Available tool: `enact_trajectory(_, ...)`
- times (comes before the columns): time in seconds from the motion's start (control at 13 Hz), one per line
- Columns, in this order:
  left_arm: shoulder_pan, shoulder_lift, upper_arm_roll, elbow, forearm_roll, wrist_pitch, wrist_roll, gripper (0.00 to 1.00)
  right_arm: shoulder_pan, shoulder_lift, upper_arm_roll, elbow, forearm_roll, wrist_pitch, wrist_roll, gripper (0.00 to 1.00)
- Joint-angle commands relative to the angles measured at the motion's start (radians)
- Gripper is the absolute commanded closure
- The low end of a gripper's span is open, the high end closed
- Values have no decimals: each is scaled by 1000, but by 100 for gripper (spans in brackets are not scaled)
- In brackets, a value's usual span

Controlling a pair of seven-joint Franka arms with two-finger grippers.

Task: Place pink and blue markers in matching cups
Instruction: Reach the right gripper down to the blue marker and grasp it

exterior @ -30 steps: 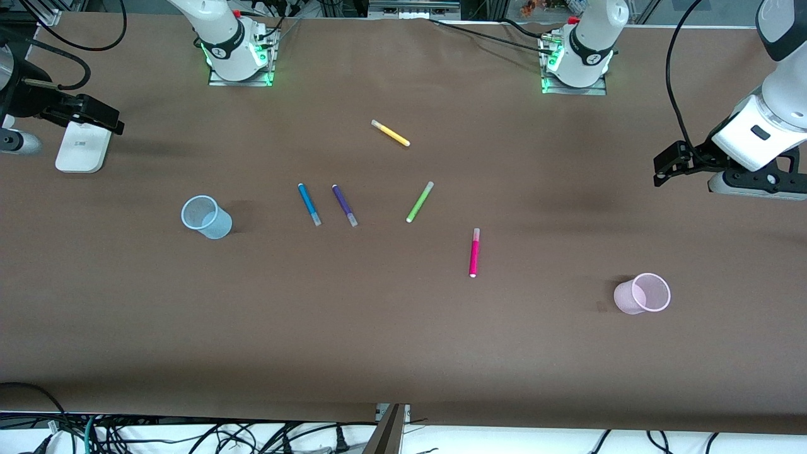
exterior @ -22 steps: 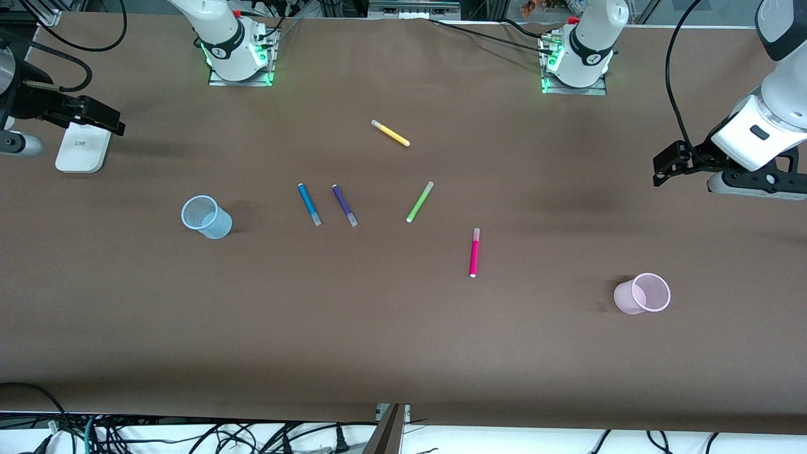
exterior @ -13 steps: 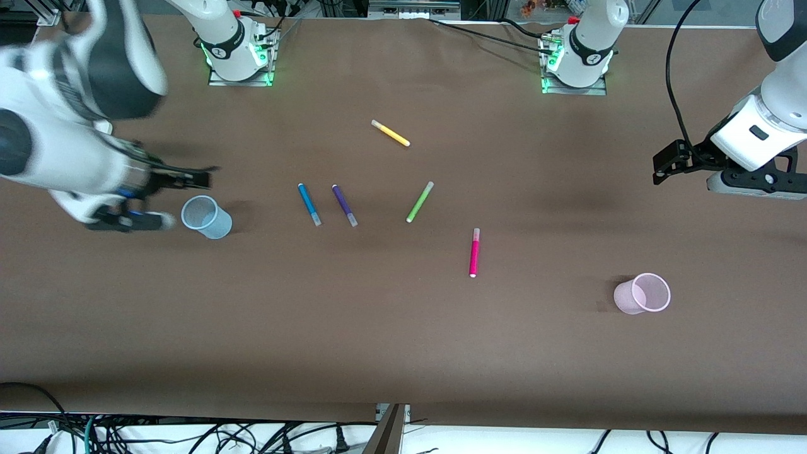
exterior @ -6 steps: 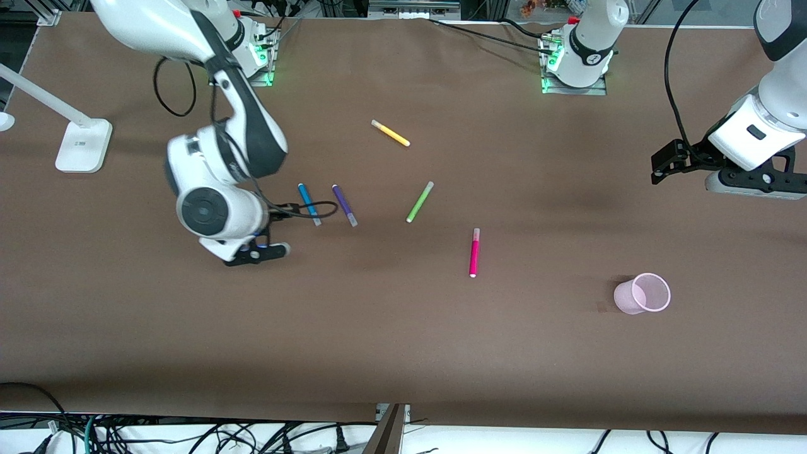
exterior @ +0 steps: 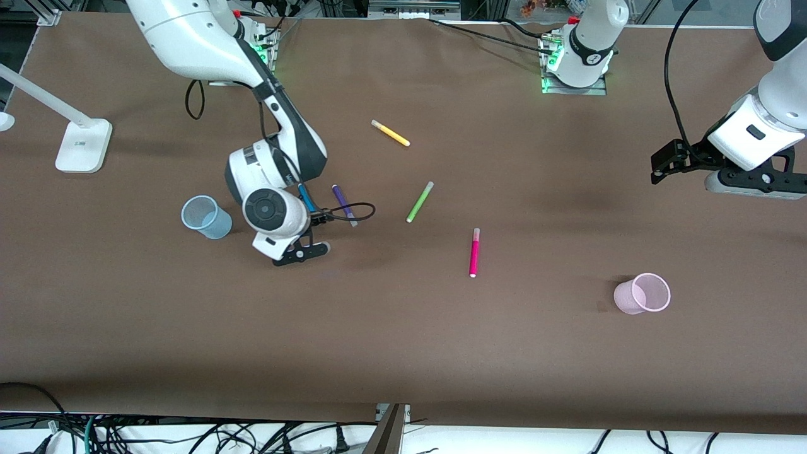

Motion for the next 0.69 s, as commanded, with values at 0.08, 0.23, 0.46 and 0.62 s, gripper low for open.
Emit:
enact_trajectory(0.08, 2, -1, -6, 12, 15, -17, 7, 0, 16, -12, -7, -112, -2, 125, 0, 0)
enact_trajectory(0.23, 2, 34, -13, 11, 2, -20, 15, 0, 16, -15, -7, -126, -6, 122, -3, 0)
enact_trajectory(0.46, -18, 182, -104, 11, 0, -4, 4, 0, 16, -18, -7, -140, -8, 122, -12, 0)
enact_trajectory(0.62, -32, 259, -147, 9, 1, 90, -43, 0, 16, -21, -9, -143, -8, 119, -12, 18)
